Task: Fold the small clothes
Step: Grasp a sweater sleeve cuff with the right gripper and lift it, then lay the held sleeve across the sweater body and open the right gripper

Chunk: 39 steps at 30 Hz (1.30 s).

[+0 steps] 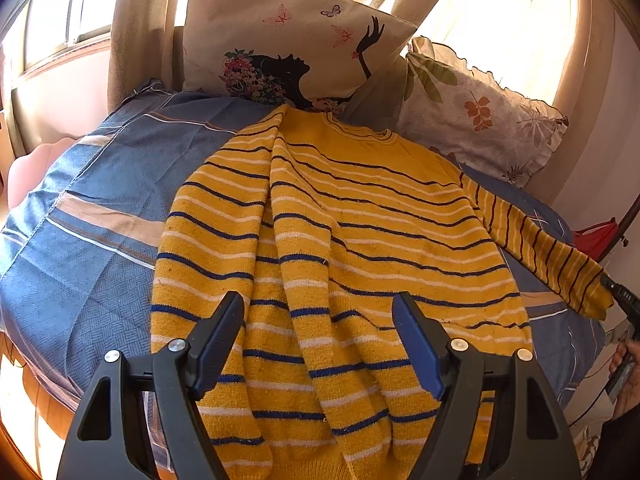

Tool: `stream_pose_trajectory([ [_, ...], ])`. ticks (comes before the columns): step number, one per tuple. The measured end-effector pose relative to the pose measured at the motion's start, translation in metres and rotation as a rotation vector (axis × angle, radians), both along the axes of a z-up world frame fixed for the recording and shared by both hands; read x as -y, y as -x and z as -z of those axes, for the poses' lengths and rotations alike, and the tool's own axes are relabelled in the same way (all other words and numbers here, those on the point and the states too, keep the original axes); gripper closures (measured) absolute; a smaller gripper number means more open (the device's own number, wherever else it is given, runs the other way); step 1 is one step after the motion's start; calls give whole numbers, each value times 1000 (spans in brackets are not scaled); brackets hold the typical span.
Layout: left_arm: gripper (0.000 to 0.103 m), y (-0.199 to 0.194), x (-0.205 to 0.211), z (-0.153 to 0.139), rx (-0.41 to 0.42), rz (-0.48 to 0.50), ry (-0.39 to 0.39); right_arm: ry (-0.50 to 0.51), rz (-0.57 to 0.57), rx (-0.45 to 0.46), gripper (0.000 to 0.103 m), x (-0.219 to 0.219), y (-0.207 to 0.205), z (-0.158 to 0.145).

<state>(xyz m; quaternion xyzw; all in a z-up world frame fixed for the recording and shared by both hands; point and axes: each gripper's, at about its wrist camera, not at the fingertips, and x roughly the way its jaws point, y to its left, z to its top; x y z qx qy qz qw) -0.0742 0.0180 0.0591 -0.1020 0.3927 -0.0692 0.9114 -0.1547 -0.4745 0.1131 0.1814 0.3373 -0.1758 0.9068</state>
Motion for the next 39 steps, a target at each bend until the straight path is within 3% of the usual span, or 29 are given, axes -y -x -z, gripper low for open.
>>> stream_pose_trajectory([
  [5, 27, 0, -19, -5, 17, -45, 29, -231, 243, -43, 98, 92, -2, 12],
  [9, 27, 1, -41, -8, 26, -95, 45, -307, 261, -52, 98, 89, -12, 19],
  [16, 27, 4, -76, -5, 35, -162, 75, -397, -46, 1, 98, -21, -80, -16],
  [23, 27, 9, -99, 11, 16, -184, 98, -454, -364, 20, 98, -166, -196, -46],
  [27, 27, 11, -121, 21, 5, -221, 103, -492, -476, -26, 99, -247, -261, -37],
  [32, 27, 12, -151, 35, -12, -268, 101, -457, -562, -95, 99, -334, -328, -16],
  [39, 27, 12, -180, 49, -42, -312, 107, -444, -555, -205, 98, -395, -396, 35],
])
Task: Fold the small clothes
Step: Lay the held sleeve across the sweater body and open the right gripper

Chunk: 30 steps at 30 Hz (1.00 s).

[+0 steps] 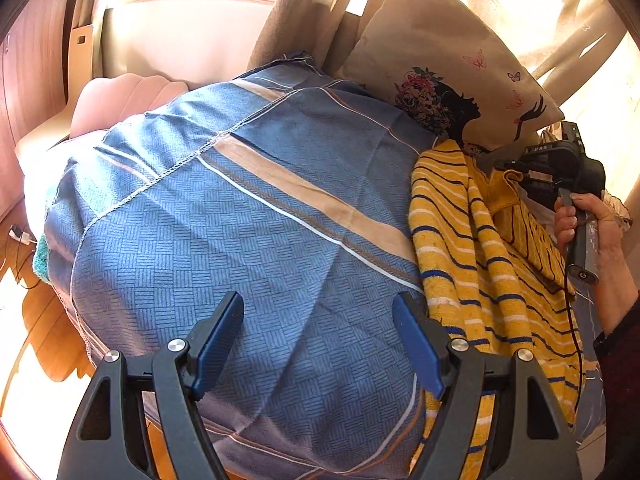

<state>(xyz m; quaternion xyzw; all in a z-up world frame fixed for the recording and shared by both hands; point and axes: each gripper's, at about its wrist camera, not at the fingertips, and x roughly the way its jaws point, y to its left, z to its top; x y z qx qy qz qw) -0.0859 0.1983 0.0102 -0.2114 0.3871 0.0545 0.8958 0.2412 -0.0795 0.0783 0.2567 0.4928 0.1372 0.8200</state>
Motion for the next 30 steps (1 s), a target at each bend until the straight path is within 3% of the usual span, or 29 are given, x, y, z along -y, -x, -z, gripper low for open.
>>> stream_pose_trajectory([
  [6, 27, 2, -12, 6, -13, -21, 9, -70, -4, -66, 92, -14, -21, 36],
  [7, 27, 2, -11, 5, -14, -22, 9, -86, -2, -72, 84, -13, -23, 40],
  [8, 27, 2, -11, 5, -14, -22, 9, -100, 1, -72, 77, -10, -21, 41],
  [11, 27, 5, -9, 3, -14, -13, 15, -105, 14, -16, 73, -2, -9, 27],
  [14, 27, 7, -4, 1, -15, -6, 19, -74, -28, 55, 65, 5, 19, 2],
  [18, 27, 11, 9, -1, -8, 27, 21, -90, -133, 74, 58, 9, 73, -16],
  [20, 27, 16, 21, -3, 0, 63, 9, -97, -189, 75, 50, 6, 104, -15],
  [24, 27, 28, 58, -4, 14, 201, -23, -95, -247, 73, 49, 6, 157, -6],
  [30, 27, 32, 114, -11, 35, 326, -161, -89, -211, 87, 49, 38, 215, 4],
])
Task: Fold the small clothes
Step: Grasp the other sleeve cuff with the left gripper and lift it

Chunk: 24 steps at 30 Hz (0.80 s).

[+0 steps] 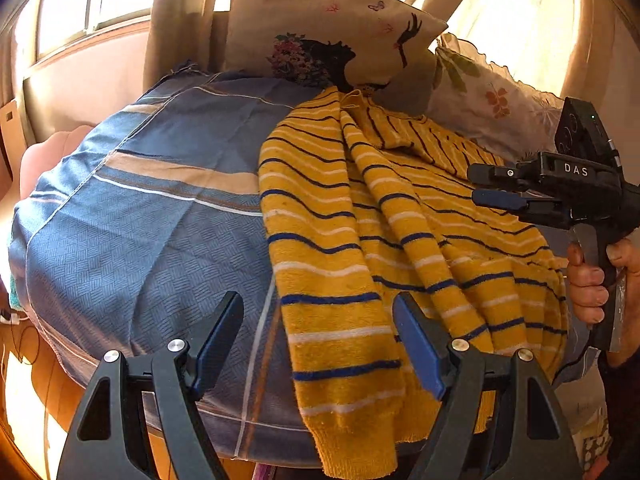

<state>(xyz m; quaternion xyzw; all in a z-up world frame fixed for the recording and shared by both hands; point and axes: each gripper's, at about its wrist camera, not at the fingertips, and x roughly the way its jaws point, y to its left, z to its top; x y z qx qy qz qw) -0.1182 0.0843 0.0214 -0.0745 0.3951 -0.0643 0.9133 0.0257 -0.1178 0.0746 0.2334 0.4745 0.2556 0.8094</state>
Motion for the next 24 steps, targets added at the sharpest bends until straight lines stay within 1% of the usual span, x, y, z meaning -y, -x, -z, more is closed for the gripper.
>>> stream_pose_trajectory([
  [2, 27, -7, 14, 3, -11, 3, -79, -20, 28, 1, 49, 15, 13, 2],
  [3, 42, -12, 20, 6, -22, 8, -111, -25, 43, 7, 49, 24, 21, 2],
  [4, 76, -17, 24, 10, -41, 9, -141, -25, 60, 16, 49, 32, 28, 1],
  [5, 89, -21, 25, 13, -62, 3, -165, -21, 78, 28, 49, 39, 34, 0],
  [6, 92, -24, 23, 13, -71, -6, -161, -16, 95, 39, 49, 46, 39, -1],
  [8, 92, -26, 9, 7, -65, -35, -110, -3, 121, 62, 49, 57, 47, -4],
  [11, 93, -26, -27, -8, -34, -155, -83, 21, 137, 93, 49, 69, 60, -9],
  [13, 93, -28, -57, -14, -38, -242, -49, 31, 141, 107, 49, 72, 66, -10],
  [15, 93, -32, -90, -18, -54, -331, -3, 38, 140, 112, 49, 71, 67, -9],
  [17, 93, -38, -121, -20, -57, -388, 51, 41, 135, 115, 49, 69, 69, -8],
  [19, 93, -45, -144, -21, -52, -415, 77, 46, 131, 115, 49, 66, 71, -6],
  [21, 93, -53, -161, -21, -64, -417, 108, 52, 123, 115, 49, 62, 70, -5],
  [24, 93, -61, -177, -21, -81, -402, 195, 83, 108, 120, 49, 55, 70, -6],
])
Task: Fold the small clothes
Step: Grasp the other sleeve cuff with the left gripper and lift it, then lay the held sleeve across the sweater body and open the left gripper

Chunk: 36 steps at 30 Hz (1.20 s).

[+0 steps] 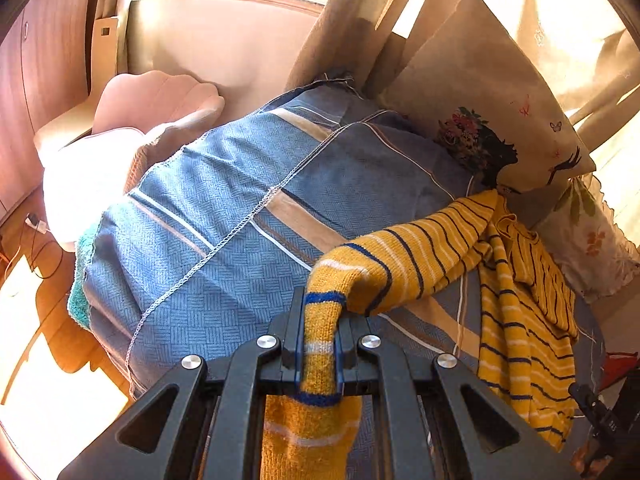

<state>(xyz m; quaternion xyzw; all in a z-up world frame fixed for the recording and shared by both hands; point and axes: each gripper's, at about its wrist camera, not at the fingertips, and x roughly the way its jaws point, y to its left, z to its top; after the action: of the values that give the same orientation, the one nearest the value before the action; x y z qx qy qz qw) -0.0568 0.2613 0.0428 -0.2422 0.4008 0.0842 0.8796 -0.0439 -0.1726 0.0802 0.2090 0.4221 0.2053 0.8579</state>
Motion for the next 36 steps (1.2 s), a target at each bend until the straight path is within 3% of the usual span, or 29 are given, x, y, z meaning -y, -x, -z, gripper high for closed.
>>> stream_pose_trajectory([
  [3, 93, -4, -3, -6, 13, 34, 75, -10, -15, -3, 49, -8, -7, 0],
  [6, 93, 2, 13, -15, 40, 91, 86, -110, -50, -12, 49, -23, -21, -3],
  [8, 93, 8, 24, -16, 50, 132, 112, -174, -97, -5, 44, -44, -34, -8],
  [12, 93, 23, 35, -16, 74, 189, 192, -207, -194, 3, 43, -104, -60, -15],
  [17, 93, 36, 40, -19, 96, 233, 229, -303, -284, -131, 42, -182, -103, 6],
  [22, 93, 40, 38, -20, 112, 246, 243, -294, -283, -192, 42, -230, -144, 22],
  [24, 93, 38, 37, -20, 115, 239, 246, -237, -291, -186, 56, -243, -161, 19],
  [25, 93, 36, 37, -20, 117, 235, 249, -211, -306, -187, 84, -248, -170, 16],
  [26, 93, 32, 37, -20, 117, 237, 258, -189, -309, -183, 97, -250, -177, 11],
  [31, 93, 8, 69, -35, 156, 311, 283, -65, -276, -39, 98, -229, -192, -42],
  [36, 92, -29, 155, -57, 205, 482, 293, 54, -167, 58, 98, -158, -205, -86],
])
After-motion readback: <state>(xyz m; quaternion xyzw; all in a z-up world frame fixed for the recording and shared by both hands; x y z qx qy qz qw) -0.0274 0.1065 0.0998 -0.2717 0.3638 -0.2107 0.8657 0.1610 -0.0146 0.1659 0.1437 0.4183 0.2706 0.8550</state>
